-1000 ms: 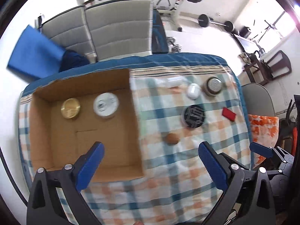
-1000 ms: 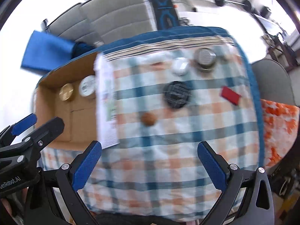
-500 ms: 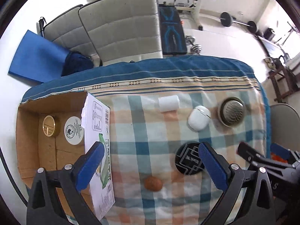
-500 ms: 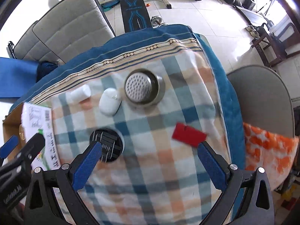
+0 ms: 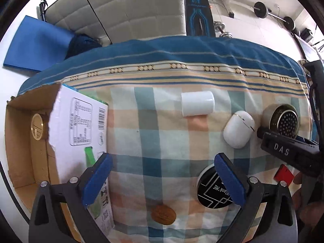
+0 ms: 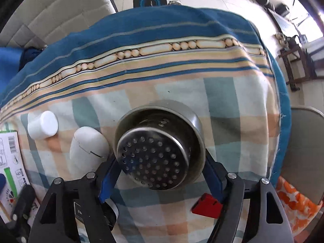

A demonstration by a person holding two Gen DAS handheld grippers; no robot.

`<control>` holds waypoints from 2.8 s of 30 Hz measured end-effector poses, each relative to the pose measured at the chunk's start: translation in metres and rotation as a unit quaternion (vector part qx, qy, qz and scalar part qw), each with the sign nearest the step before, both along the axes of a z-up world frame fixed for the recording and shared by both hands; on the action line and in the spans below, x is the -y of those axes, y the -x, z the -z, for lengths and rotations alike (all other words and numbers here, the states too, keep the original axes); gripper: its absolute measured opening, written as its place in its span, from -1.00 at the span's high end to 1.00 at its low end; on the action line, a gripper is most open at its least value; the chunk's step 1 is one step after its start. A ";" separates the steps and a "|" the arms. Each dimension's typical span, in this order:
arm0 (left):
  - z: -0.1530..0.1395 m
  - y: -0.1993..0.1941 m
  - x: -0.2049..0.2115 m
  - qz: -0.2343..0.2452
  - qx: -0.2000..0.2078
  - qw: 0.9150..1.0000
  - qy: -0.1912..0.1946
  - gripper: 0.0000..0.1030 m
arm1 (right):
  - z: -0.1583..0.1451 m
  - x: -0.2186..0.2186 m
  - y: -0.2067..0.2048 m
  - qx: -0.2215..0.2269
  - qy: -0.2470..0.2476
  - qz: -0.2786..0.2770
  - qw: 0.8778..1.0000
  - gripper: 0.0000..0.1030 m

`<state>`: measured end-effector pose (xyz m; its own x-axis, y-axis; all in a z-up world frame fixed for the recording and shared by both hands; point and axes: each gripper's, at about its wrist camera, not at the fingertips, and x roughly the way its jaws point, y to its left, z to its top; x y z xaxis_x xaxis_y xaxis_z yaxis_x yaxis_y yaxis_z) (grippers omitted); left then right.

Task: Organize rigid objects
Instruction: 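Grasp the steel canister with the right tool while the left tool grasps the black case, then carry the black case and steel canister over the box with both tools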

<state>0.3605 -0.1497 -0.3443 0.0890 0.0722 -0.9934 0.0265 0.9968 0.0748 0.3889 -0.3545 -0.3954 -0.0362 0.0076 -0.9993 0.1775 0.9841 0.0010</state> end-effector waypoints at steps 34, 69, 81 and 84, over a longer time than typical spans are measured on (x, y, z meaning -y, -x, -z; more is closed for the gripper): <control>-0.002 0.000 0.014 -0.003 0.027 0.999 -0.045 -1.00 | 0.006 0.002 -0.018 -0.017 0.023 -0.035 0.999 -0.43; 0.079 0.041 0.058 0.122 -0.120 0.985 0.023 -0.49 | 0.011 0.060 0.091 -0.080 -0.069 0.024 0.994 -0.44; 0.051 0.047 0.062 0.117 -0.099 0.988 0.028 -0.42 | -0.007 0.020 0.097 -0.079 -0.044 0.006 0.996 -0.41; 0.031 0.053 0.059 0.112 -0.086 0.989 0.040 -0.42 | -0.022 0.014 0.100 -0.070 -0.050 0.003 0.996 -0.41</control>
<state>0.3073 -0.2089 -0.3756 -0.0760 -0.0101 -0.9971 0.2525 0.9672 -0.0291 0.2888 -0.3684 -0.3730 -0.1753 0.1070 -0.9787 0.1886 0.9793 0.0733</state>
